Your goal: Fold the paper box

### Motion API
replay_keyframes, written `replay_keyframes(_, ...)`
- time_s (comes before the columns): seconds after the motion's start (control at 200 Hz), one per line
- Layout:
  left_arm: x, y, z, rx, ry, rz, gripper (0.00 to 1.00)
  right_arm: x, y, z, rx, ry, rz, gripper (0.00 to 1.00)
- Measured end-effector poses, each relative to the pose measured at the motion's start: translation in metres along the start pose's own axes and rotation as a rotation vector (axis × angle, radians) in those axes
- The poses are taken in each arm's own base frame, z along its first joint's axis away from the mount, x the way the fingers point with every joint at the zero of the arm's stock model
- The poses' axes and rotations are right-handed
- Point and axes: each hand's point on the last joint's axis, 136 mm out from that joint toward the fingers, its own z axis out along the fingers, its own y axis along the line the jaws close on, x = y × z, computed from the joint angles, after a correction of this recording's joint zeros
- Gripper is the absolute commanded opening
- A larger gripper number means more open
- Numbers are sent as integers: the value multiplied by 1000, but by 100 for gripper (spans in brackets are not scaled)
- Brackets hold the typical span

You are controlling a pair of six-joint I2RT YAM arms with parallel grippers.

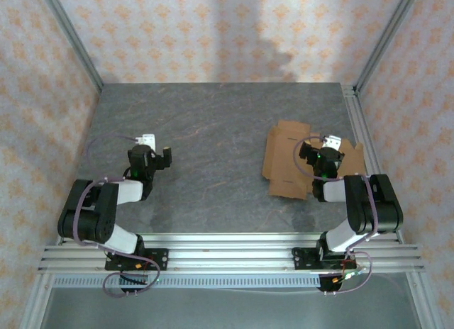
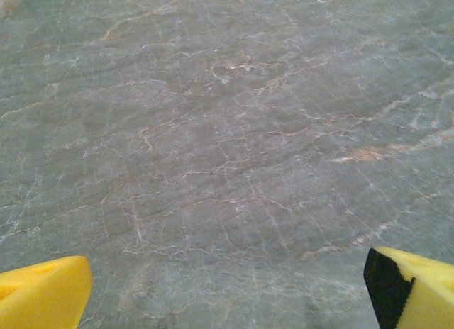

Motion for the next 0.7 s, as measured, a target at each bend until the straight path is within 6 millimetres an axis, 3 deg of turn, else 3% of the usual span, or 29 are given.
replay_keyframes(0.2, -79, -55, -32, 87, -128, 87, 100, -40, 1, -24, -7, -52, 50, 100)
replay_keyframes(0.29, -102, -88, -47, 147, -165, 100, 100, -61, 4, -32, -11, -50, 95, 100)
replay_keyframes(0.475, -106, -184, -63, 314, -106, 103, 100, -92, 15, -47, -49, 1, 187, 100)
replay_keyframes(0.581, -98, -232, -68, 389, -45, 71, 100, -95, 18, -56, -62, 50, 204, 100)
replay_keyframes(0.701, -88, -274, -68, 441, 39, 12, 100, -90, 17, -69, -67, 95, 204, 100)
